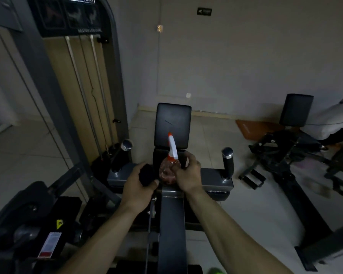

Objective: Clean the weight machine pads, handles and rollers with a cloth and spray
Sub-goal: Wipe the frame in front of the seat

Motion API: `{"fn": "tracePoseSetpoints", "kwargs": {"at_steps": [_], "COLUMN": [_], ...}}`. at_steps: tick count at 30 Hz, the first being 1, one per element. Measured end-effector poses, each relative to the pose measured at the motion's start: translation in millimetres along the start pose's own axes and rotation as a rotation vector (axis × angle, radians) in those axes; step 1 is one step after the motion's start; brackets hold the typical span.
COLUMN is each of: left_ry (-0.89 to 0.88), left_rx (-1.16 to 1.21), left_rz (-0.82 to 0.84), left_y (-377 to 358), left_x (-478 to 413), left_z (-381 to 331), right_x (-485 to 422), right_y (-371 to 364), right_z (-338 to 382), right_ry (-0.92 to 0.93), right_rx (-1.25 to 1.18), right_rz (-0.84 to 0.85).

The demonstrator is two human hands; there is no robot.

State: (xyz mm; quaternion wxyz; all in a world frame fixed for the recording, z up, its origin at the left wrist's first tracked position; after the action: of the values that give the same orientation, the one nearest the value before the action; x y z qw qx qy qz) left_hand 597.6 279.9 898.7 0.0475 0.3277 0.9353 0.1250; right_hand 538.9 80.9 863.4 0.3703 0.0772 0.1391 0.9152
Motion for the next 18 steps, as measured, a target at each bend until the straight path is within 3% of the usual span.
{"fn": "tracePoseSetpoints", "kwargs": {"at_steps": [2,4,10,18], "left_ry": [0.046,0.08,0.092,0.001], "left_rx": [0.082,0.11,0.167,0.248], "left_rz": [-0.003,-0.021,-0.029,0.1], "left_y": [-3.1,-3.4,3.1,-18.8], "left_x": [-1.6,0.9,30.1,126.1], "left_z": [-0.3,1.8,-9.9,-39.8], "right_x": [-13.9,16.8,84.4,229.9], "right_y": [-11.6,-14.7,4.3,55.1], "right_z": [-1.1,39.6,61.5,75.6], "right_ry": [0.058,0.106,0.191,0.302], "right_rx": [0.049,0.023,-0.101,-0.09], "right_rz": [0.049,0.044,0.006,-0.165]}}
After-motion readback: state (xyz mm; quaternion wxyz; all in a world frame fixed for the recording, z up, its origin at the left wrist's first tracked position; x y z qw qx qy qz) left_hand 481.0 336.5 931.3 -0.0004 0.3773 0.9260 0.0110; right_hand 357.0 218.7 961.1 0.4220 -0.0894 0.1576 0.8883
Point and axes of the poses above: each hand's wrist, its own x-axis away from the middle knuckle, its own y-axis out of the back of the hand, z = x × y, the point moved 4 cm from there along -x, towards the middle knuckle, and after that the axes turned 9 degrees about z, right-handed, at the moved point
